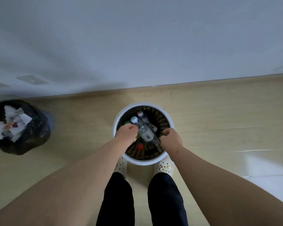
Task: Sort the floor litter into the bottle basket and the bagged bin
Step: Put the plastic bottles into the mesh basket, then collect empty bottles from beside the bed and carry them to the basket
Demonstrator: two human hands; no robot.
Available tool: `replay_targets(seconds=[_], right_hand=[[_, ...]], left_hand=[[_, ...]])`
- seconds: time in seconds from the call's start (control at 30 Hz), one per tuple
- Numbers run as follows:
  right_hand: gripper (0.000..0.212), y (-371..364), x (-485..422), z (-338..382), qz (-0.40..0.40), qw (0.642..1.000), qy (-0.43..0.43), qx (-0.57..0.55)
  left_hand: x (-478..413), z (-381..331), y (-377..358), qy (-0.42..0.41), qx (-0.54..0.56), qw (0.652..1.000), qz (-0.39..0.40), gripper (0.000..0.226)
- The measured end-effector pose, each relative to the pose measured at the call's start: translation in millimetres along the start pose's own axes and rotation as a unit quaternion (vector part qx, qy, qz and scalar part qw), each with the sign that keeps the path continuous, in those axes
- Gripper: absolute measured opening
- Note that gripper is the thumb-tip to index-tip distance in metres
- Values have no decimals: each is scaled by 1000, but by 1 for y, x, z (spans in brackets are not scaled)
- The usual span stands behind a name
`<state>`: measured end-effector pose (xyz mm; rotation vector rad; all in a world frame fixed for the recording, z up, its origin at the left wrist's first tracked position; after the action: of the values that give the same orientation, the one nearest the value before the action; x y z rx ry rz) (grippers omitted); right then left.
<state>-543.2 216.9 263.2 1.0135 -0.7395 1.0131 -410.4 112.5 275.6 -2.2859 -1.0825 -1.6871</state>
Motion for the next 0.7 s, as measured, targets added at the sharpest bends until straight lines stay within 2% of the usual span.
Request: replay_targets(seconds=[0.17, 0.4, 0.57, 0.7], right_hand=[[32, 21, 54, 26, -3, 998, 53, 41], [14, 30, 138, 72, 1, 992, 107, 65], [3, -1, 201, 112, 4, 984, 166, 66], [6, -42, 249, 138, 23, 978, 206, 30]], left_hand=[[63, -9, 26, -22, 99, 991, -93, 15], [144, -8, 63, -29, 220, 966, -135, 15], [196, 2, 119, -61, 255, 952, -161, 13], [243, 20, 171, -98, 278, 938, -181, 13]])
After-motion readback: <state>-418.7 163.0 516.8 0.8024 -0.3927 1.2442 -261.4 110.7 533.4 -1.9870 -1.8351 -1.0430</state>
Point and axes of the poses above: each hand's wrist, its own x-axis away from the middle knuckle, its own y-axis out of the back of the hand, z = x × y, the point moved 7 cm from there along -x, towards the middle knuckle, and after that the axes turned 2 degrees about z, right-handed, at the moved point
